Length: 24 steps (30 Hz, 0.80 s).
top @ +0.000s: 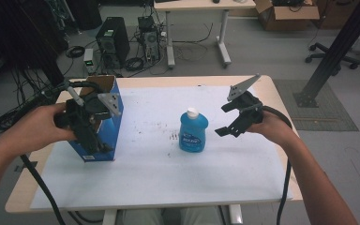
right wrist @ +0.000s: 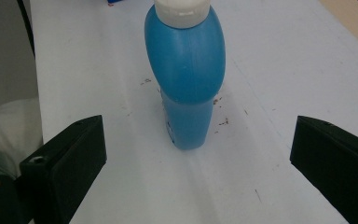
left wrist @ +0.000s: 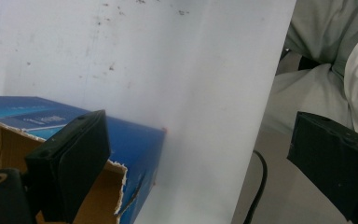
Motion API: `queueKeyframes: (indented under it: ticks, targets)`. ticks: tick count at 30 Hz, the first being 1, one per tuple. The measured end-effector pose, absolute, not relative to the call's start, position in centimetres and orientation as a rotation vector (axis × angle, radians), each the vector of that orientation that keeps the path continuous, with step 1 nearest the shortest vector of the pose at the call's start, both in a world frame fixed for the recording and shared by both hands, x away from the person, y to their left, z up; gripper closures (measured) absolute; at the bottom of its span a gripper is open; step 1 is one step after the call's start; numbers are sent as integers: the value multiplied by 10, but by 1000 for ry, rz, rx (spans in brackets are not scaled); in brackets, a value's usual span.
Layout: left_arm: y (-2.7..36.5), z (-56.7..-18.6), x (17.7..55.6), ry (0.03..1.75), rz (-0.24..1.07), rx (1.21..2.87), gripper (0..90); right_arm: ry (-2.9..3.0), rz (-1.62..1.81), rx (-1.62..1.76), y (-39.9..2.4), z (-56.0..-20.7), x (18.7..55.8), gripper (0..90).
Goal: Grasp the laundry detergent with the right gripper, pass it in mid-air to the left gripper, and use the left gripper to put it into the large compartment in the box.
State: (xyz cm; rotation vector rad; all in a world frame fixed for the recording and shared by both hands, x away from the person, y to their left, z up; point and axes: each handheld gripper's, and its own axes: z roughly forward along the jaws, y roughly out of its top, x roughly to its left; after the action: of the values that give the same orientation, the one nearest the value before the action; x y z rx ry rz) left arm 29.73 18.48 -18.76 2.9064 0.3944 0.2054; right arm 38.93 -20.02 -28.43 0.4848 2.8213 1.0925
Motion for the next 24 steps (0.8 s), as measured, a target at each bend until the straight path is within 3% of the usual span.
queueKeyframes:
  ticks: [24]
  targets:
    - [183,-187,298,392,201,2909,58,2694,1312,472,-214,-313,380,34]
